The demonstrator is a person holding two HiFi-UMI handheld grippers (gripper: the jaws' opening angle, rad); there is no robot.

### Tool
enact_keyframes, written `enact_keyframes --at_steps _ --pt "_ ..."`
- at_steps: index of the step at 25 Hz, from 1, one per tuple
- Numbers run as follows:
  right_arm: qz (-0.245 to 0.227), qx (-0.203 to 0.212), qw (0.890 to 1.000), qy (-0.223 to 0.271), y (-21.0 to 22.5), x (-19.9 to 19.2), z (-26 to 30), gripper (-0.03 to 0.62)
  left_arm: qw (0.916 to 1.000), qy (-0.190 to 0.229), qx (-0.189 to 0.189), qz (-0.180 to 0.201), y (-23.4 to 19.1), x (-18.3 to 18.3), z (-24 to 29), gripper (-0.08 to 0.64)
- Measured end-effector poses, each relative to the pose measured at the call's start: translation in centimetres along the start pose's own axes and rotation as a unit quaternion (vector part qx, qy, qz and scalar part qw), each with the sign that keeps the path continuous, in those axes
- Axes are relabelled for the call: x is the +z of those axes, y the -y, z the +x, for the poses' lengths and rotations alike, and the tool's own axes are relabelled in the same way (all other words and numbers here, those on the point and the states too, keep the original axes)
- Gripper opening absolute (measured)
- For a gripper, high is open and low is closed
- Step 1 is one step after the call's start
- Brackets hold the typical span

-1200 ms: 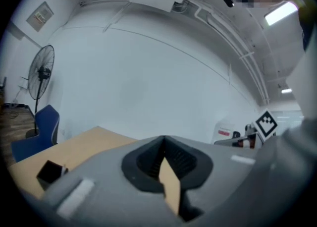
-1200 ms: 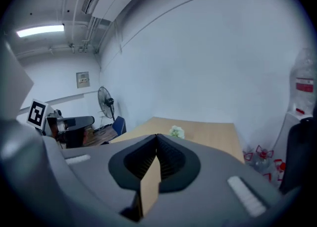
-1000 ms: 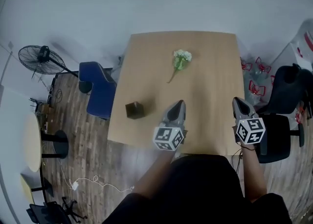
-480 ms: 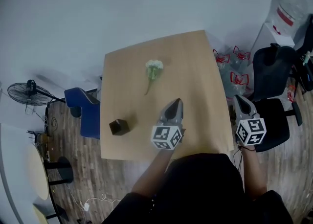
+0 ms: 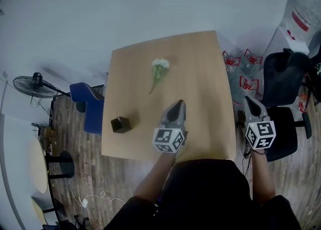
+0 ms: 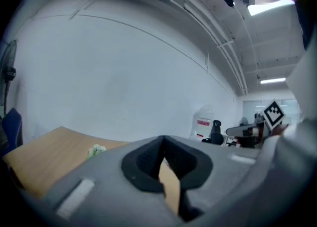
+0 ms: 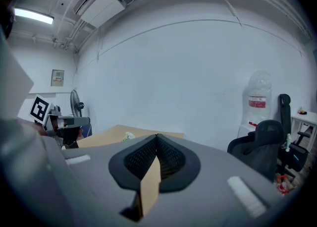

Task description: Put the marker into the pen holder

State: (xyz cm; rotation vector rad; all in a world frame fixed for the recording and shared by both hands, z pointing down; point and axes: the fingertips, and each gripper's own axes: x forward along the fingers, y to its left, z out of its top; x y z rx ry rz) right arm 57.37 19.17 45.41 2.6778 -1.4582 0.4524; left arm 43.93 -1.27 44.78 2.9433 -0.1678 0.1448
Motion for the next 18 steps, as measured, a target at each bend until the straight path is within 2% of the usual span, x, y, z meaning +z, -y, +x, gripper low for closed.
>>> enact_keyframes --at_steps 10,18 --pt "-0.001 0.014 1.000 0.004 1.3 -0.5 -0.1 0.000 0.9997 0.003 0.022 0.014 1.1 0.2 -0.6 0.002" --pt "0.004 0.015 1.000 0.011 2.1 -1.0 -1.2 0.000 0.9997 0.001 0.017 0.016 3.1 -0.2 -1.2 0.002"
